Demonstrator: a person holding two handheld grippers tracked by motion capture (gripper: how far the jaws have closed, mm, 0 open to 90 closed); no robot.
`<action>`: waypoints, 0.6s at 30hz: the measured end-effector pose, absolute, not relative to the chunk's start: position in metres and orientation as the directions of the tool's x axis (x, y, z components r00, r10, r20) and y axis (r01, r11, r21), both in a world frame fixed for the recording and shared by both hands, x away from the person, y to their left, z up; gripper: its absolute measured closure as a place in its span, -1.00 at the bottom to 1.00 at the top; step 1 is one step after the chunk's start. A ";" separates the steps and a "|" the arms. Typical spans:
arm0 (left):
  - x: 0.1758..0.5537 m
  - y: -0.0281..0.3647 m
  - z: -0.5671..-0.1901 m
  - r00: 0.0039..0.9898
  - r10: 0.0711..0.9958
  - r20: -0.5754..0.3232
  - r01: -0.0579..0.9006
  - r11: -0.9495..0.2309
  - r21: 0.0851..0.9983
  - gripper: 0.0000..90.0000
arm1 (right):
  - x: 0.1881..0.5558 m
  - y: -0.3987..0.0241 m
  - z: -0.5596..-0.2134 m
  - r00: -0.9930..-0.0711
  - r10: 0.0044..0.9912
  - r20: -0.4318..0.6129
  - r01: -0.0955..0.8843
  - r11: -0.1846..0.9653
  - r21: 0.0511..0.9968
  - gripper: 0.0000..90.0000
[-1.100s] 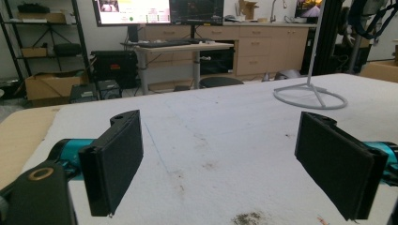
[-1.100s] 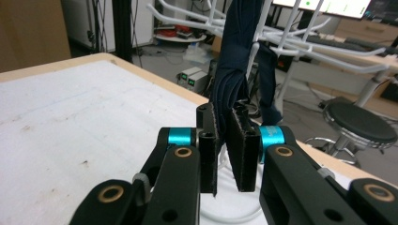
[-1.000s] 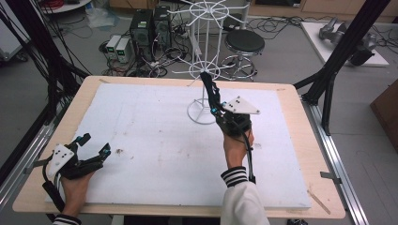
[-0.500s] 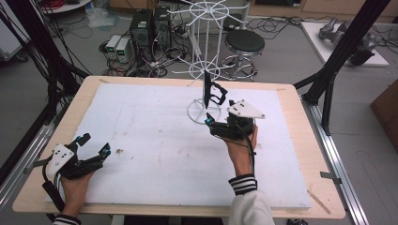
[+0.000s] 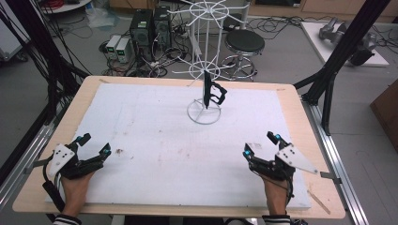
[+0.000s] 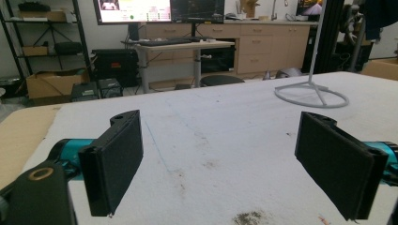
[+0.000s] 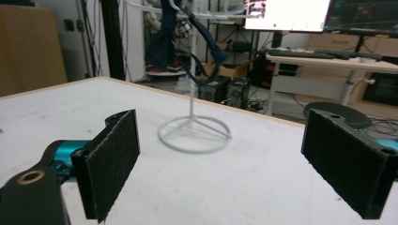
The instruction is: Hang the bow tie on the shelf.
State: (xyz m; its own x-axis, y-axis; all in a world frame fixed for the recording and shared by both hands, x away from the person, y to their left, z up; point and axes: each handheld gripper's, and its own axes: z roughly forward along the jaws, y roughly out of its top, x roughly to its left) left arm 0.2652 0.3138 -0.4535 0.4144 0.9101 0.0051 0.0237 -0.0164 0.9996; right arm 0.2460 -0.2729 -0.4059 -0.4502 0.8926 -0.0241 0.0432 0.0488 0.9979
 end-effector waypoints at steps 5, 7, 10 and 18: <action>0.265 0.314 -0.454 0.413 0.911 0.008 0.019 -0.017 1.000 -0.65 | 0.235 -0.283 -0.431 -0.402 0.915 -0.009 -0.017 0.002 1.000 -0.76; 0.264 0.314 -0.454 0.412 0.911 0.009 0.014 -0.017 1.000 -0.65 | 0.234 -0.284 -0.438 -0.386 0.922 -0.014 -0.038 0.000 0.999 -0.76; 0.264 0.313 -0.454 0.411 0.911 0.013 0.011 -0.019 1.000 -0.65 | 0.240 -0.283 -0.444 -0.399 0.917 -0.018 -0.027 0.008 1.000 -0.76; 0.264 0.314 -0.454 0.413 0.911 0.012 0.013 -0.019 1.000 -0.65 | 0.245 -0.281 -0.455 -0.412 0.911 -0.027 -0.023 0.019 1.000 -0.76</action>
